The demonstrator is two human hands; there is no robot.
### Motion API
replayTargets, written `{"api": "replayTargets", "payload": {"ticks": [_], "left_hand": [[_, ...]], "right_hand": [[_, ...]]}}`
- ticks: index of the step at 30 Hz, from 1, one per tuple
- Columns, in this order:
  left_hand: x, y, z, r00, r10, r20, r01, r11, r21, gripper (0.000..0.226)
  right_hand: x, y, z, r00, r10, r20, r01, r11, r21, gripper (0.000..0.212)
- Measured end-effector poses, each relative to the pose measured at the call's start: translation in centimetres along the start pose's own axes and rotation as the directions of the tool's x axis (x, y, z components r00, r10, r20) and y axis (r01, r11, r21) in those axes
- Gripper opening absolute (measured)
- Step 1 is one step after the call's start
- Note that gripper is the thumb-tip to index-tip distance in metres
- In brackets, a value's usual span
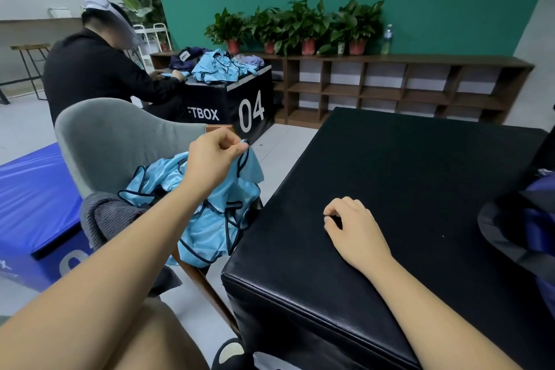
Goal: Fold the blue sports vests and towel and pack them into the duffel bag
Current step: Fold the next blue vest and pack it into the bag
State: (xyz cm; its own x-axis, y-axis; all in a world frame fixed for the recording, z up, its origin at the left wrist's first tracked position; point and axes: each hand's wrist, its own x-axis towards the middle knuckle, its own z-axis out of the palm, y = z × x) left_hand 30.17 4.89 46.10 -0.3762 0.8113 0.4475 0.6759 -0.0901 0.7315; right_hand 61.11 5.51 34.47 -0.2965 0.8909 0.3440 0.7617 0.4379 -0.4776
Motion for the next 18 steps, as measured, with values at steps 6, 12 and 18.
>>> {"api": "replayTargets", "payload": {"ticks": [6,12,18], "left_hand": [[-1.9,9.3,0.0,0.969,0.186,0.166,-0.137,0.954,-0.267,0.015],[-4.4,16.6,1.9,0.894,0.3,0.332,-0.111,0.867,-0.485,0.019],[-5.9,20.8,3.3,0.859,0.362,0.363,-0.091,0.805,-0.586,0.018]], "right_hand": [[0.0,-1.5,-2.6,0.983,0.179,0.025,-0.163,0.817,0.553,0.044],[-0.2,-3.0,-10.4,0.985,0.144,-0.1,-0.06,0.811,0.582,0.066],[-2.7,-2.5,-16.3,0.976,0.047,0.211,-0.178,0.73,0.66,0.034]]}}
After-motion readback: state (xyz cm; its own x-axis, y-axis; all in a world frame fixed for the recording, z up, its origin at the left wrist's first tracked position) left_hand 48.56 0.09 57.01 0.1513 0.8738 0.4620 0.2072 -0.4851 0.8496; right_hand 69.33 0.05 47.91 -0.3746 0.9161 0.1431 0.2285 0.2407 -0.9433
